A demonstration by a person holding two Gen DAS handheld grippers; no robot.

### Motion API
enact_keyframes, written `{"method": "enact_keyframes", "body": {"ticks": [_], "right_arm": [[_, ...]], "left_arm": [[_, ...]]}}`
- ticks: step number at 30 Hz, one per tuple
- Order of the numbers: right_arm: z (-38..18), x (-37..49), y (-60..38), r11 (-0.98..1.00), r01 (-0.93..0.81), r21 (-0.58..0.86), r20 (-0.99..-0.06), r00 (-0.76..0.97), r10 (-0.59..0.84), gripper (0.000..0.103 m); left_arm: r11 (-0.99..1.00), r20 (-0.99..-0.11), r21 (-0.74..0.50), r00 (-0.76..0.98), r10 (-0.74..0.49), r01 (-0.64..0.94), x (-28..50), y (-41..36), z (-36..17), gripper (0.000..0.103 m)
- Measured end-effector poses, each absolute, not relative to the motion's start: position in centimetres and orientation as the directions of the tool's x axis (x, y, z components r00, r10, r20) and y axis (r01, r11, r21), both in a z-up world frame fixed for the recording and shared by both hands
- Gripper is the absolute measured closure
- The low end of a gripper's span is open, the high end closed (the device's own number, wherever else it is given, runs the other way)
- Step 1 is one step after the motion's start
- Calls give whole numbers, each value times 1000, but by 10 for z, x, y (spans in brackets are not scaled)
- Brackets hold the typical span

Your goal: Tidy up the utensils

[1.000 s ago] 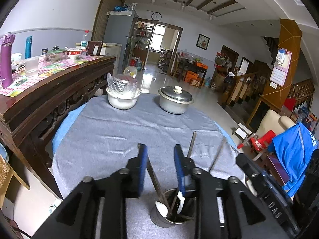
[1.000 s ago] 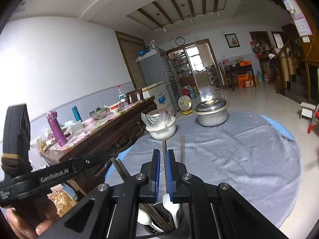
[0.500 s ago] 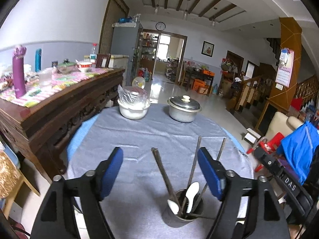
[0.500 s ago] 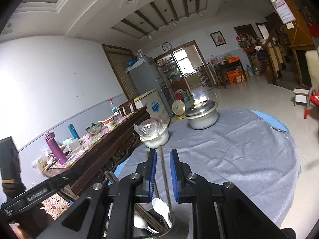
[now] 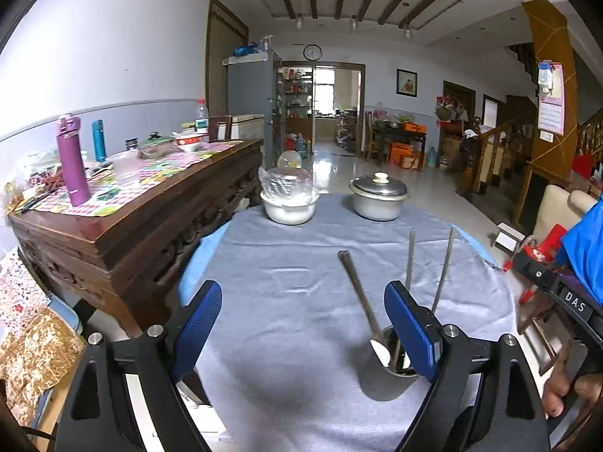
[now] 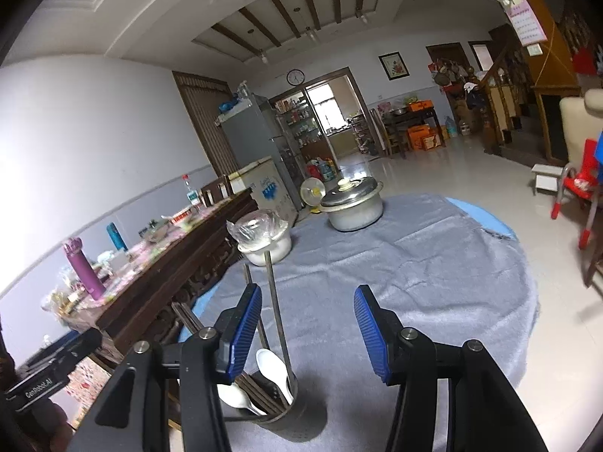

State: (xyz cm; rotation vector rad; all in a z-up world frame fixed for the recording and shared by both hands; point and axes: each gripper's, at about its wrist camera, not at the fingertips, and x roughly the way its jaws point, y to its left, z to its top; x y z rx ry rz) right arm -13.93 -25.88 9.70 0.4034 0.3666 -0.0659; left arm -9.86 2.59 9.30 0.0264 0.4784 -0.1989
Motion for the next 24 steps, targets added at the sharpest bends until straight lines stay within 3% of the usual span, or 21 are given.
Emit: {"method": "enact_keyframes", "body": {"ticks": [9, 24], "right_arm": [[94, -156, -245, 941, 149, 305, -422, 907, -6, 43], [88, -184, -234, 941, 100, 324, -462, 884, 65, 41]], "left_arm": [[990, -458, 41, 883, -100, 133, -112, 38, 86, 10], [995, -461, 95, 887, 35, 10, -133, 37, 81, 9]]}}
